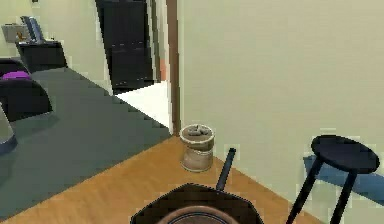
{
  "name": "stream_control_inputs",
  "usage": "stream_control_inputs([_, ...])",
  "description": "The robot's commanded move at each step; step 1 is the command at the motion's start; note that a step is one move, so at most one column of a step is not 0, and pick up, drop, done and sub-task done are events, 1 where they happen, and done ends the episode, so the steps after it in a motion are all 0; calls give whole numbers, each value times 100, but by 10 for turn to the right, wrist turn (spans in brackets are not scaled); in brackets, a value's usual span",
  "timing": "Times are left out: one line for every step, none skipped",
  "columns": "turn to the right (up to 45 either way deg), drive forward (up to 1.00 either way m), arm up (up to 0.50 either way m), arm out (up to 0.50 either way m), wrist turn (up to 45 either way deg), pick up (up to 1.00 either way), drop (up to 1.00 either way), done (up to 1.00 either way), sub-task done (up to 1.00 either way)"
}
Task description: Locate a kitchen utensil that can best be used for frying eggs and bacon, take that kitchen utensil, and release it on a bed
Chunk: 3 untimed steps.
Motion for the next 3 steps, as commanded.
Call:
stream_control_inputs([-330,0,0,0,0,0,0,0,0])
stream_control_inputs([0,100,0,0,0,0,0,0,0])
stream_control_inputs([0,70,0,0,0,0,0,0,0])
